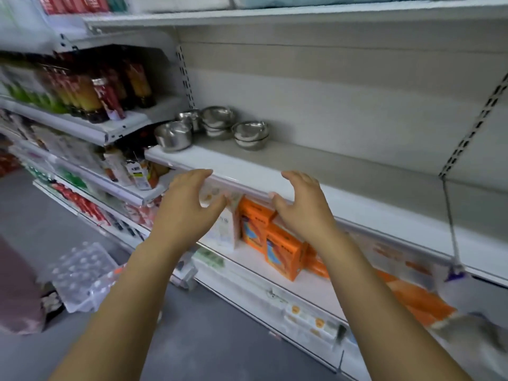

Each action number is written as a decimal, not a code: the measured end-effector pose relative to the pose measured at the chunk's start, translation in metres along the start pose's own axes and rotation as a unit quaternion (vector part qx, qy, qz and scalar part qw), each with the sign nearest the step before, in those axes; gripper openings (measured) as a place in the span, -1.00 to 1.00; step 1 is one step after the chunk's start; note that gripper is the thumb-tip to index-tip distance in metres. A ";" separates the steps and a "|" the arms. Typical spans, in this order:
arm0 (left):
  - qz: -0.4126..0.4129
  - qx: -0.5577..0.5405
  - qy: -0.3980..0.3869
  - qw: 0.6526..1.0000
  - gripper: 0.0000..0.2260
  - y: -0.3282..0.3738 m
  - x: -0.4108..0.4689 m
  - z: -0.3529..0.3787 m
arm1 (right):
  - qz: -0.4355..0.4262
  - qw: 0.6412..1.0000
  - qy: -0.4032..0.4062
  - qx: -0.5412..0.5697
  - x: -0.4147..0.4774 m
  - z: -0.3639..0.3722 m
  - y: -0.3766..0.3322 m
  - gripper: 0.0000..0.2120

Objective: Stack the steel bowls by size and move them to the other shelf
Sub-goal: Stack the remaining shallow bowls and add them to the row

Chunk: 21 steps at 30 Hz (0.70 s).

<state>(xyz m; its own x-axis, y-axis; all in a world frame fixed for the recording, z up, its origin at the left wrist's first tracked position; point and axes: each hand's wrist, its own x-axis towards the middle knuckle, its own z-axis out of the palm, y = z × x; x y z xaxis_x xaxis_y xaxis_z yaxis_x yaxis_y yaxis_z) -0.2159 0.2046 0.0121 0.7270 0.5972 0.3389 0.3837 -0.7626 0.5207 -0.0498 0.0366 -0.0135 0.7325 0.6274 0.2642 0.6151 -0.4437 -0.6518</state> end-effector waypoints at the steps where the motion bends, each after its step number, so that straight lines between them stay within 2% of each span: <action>1: -0.002 0.000 0.002 1.000 -0.46 -0.012 0.011 -0.004 | 0.009 1.000 0.000 -0.001 0.009 0.009 -0.005 -0.48; 7: -0.011 0.000 -0.023 1.000 -0.47 -0.066 0.074 0.002 | 0.052 0.998 -0.017 -0.018 0.063 0.043 -0.011 -0.47; 13: -0.054 -0.044 -0.014 0.997 -0.53 -0.099 0.137 0.038 | 0.093 0.995 -0.039 -0.002 0.139 0.070 0.000 -0.41; 18: -0.124 -0.085 -0.015 0.988 -0.49 -0.109 0.184 0.062 | 0.210 0.970 -0.036 0.118 0.202 0.093 -0.003 -0.36; 21: -0.148 -0.112 -0.022 0.982 -0.49 -0.117 0.209 0.074 | 0.284 0.948 -0.017 0.141 0.237 0.101 -0.003 -0.27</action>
<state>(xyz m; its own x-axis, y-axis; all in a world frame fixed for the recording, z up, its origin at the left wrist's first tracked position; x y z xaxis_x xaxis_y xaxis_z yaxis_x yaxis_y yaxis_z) -0.0672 0.4005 -0.0362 0.6283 0.7692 0.1159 0.4500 -0.4809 0.7525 0.0922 0.2511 -0.0212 0.9095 0.3606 -0.2070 0.0172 -0.5300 -0.8478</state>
